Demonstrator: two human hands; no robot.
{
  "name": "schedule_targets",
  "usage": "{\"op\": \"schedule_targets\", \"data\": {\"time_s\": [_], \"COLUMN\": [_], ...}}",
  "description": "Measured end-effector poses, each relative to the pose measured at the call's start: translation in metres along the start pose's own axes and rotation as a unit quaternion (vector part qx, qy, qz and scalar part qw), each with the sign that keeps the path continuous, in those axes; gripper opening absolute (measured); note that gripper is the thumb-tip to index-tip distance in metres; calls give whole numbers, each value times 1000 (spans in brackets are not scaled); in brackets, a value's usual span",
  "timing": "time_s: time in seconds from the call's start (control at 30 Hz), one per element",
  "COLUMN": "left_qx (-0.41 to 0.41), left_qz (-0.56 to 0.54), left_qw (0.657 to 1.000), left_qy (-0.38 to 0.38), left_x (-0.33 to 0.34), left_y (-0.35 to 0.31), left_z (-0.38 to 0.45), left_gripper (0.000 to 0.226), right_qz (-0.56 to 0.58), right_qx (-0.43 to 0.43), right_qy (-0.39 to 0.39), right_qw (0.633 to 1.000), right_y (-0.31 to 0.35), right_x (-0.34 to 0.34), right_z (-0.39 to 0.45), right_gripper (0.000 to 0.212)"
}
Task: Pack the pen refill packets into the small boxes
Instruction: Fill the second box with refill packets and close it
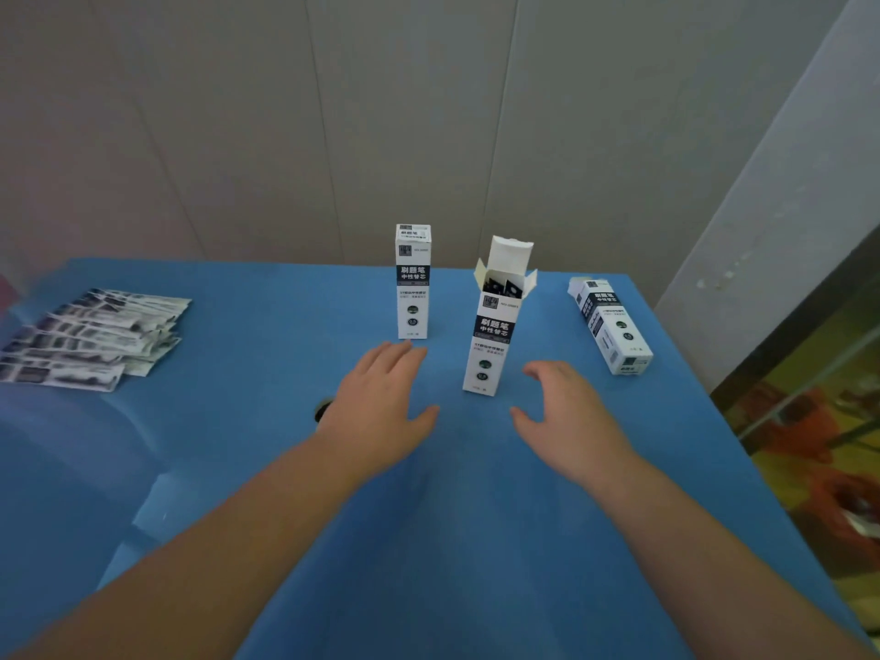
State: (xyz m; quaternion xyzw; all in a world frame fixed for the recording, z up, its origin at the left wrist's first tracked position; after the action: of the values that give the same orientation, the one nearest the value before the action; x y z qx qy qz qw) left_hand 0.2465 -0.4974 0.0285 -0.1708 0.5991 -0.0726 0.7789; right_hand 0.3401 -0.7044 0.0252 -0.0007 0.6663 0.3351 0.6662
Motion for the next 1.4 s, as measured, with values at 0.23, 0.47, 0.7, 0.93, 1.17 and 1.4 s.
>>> {"op": "schedule_targets", "data": {"time_s": [0.23,0.47,0.7,0.93,1.17,1.4], "left_qx": [-9,-68,-77,-95,-98,-70], "left_qz": [46,55,63,39,23,30], "left_qw": [997,996,995,994,994,995], "left_qy": [-54,-11,-7,-39,-40,-58], "left_x": [-34,-40,-59,-87,-118,-164], "left_y": [-15,-19,-14,36,135,247], "left_z": [-27,-65,-99,-120,-134,-128], "left_gripper": [71,71,69,68,68,69], "right_qz": [-55,-34,-11,-10,-8,-31], "right_qx": [-45,-83,-109,-140,-133,-126], "right_qy": [11,11,13,32,29,27], "right_qw": [997,996,994,990,991,991], "right_y": [23,40,72,127,214,310], "right_x": [-16,-24,-18,8,54,111], "right_z": [-20,-48,-65,-64,-38,-7], "right_gripper": [55,58,57,58,55,54]}}
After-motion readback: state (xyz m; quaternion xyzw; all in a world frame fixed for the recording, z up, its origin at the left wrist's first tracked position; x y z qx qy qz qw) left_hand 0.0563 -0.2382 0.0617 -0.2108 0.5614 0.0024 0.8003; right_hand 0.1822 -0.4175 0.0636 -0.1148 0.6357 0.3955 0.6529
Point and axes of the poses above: each hand's wrist, its own z-axis towards the middle knuckle, its own x-axis out of the palm, y = z × x, the point moved 7 cm from there along z, towards the middle knuckle, and after that the axes turned 1 degree about -y, right-handed, at the moved point
